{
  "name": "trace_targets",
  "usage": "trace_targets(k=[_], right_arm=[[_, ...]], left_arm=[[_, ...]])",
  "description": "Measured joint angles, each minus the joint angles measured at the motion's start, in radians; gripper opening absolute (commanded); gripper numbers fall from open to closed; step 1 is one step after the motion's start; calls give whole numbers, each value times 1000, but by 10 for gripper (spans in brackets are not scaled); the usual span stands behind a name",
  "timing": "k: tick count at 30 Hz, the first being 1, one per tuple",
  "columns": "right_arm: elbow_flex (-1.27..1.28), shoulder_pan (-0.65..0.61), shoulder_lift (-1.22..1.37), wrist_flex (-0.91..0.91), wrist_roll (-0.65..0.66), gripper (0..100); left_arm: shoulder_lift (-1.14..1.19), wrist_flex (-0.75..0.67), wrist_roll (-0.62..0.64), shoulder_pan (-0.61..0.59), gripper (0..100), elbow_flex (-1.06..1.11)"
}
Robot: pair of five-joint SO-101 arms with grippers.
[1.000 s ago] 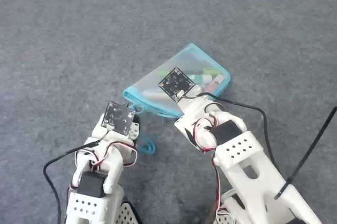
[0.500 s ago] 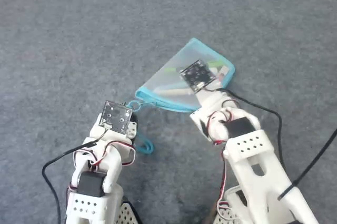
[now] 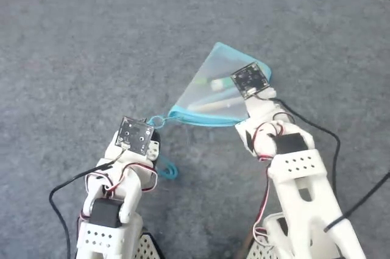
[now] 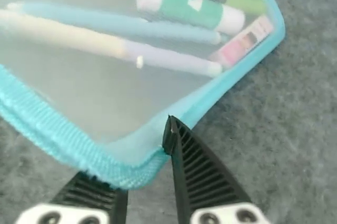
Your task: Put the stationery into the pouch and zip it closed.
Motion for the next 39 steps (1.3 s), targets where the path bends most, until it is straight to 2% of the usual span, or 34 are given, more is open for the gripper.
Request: trace_targets(k=[4, 6, 11, 18, 24, 28, 30, 33, 36, 39], right_arm=[[-31, 57, 44, 2, -2, 6], [-57, 143, 110, 0, -18, 6], [-141, 230, 264, 0, -35, 6], [-180, 255, 328, 0, -48, 6], [-186, 255, 328, 5, -77, 6], [-184, 172, 239, 83, -78, 7], [-157, 92, 150, 107, -75, 9], [-51, -66, -23, 112, 2, 13], [74, -226, -230, 124, 68, 87], [161, -301, -428, 172, 107, 210]], left_arm=[[0, 0, 0, 0, 11, 0], [-2, 0, 0, -18, 11, 0], [-2, 0, 6, -35, 11, -2], [-2, 0, 0, -38, 12, 0], [-2, 0, -14, 55, 12, 0], [-3, 0, -17, 81, 12, 0], [-3, 0, -17, 87, 12, 0], [-3, 0, -17, 87, 12, 0], [-3, 0, -17, 87, 12, 0], [-3, 0, -17, 87, 12, 0]])
